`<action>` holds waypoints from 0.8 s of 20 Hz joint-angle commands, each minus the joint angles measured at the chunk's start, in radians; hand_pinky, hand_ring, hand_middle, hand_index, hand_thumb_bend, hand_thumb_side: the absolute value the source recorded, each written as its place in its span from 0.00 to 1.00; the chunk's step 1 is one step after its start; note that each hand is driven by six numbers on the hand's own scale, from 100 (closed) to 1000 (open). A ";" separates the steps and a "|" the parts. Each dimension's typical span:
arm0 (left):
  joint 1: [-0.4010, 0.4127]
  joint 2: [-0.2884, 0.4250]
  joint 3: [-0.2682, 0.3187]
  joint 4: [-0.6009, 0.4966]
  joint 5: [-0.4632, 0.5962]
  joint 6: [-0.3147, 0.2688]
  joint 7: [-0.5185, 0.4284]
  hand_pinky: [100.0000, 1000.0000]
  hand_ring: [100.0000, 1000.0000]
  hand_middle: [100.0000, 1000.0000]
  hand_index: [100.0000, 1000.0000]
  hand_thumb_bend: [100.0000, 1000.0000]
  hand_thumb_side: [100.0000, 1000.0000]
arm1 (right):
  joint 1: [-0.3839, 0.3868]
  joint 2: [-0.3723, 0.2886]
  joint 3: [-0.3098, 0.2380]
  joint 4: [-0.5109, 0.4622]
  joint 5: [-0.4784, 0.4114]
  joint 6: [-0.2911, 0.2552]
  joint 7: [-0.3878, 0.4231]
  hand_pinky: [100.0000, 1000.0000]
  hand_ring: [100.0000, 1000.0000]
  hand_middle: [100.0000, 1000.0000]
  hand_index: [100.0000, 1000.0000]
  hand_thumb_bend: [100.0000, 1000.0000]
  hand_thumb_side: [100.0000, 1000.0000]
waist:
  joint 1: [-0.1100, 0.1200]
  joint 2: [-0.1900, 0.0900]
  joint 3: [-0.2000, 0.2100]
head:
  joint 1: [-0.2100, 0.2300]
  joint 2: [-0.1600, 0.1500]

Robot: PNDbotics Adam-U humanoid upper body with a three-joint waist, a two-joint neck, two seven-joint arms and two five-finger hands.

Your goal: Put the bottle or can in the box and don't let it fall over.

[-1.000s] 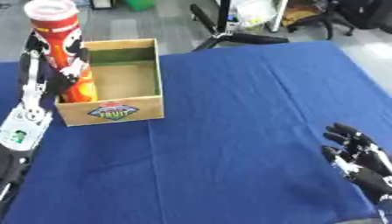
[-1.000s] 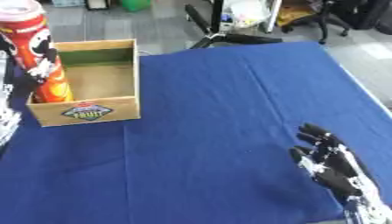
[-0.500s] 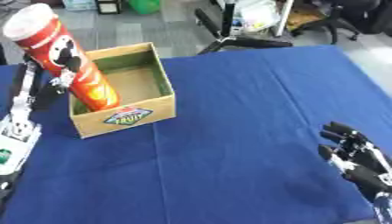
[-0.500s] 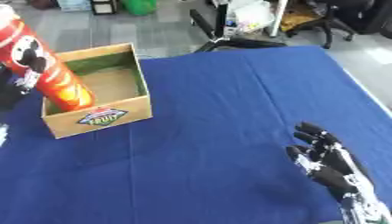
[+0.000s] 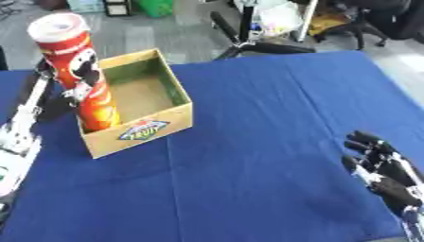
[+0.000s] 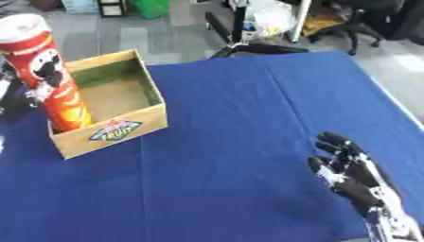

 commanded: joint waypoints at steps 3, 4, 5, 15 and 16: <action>-0.001 0.043 0.018 -0.066 -0.080 0.000 -0.148 0.83 1.00 1.00 1.00 0.64 0.69 | -0.006 -0.014 -0.007 -0.016 0.003 -0.002 -0.002 0.78 0.88 0.81 0.84 0.35 0.01 | 0.001 -0.018 -0.001 | -0.005 0.000; 0.005 0.047 0.023 -0.080 -0.087 0.001 -0.164 0.82 1.00 1.00 1.00 0.65 0.70 | -0.007 -0.014 -0.007 -0.016 0.003 -0.002 -0.002 0.78 0.88 0.81 0.84 0.35 0.01 | 0.002 -0.018 0.000 | -0.006 0.000; 0.014 0.051 0.029 -0.096 -0.093 0.003 -0.174 0.82 1.00 1.00 1.00 0.64 0.70 | -0.006 -0.014 -0.008 -0.016 0.003 -0.002 -0.002 0.78 0.88 0.81 0.84 0.35 0.01 | 0.002 -0.019 0.001 | -0.007 0.000; 0.196 0.073 0.116 -0.328 0.012 0.075 -0.090 0.81 1.00 1.00 1.00 0.54 0.74 | -0.005 -0.017 -0.012 -0.017 0.005 -0.002 -0.007 0.78 0.88 0.81 0.84 0.35 0.01 | 0.003 -0.020 0.023 | -0.016 0.002; 0.216 0.072 0.124 -0.349 0.022 0.082 -0.081 0.81 1.00 1.00 1.00 0.54 0.74 | -0.005 -0.017 -0.013 -0.017 0.005 -0.002 -0.007 0.78 0.88 0.81 0.84 0.35 0.01 | 0.003 -0.020 0.025 | -0.017 0.002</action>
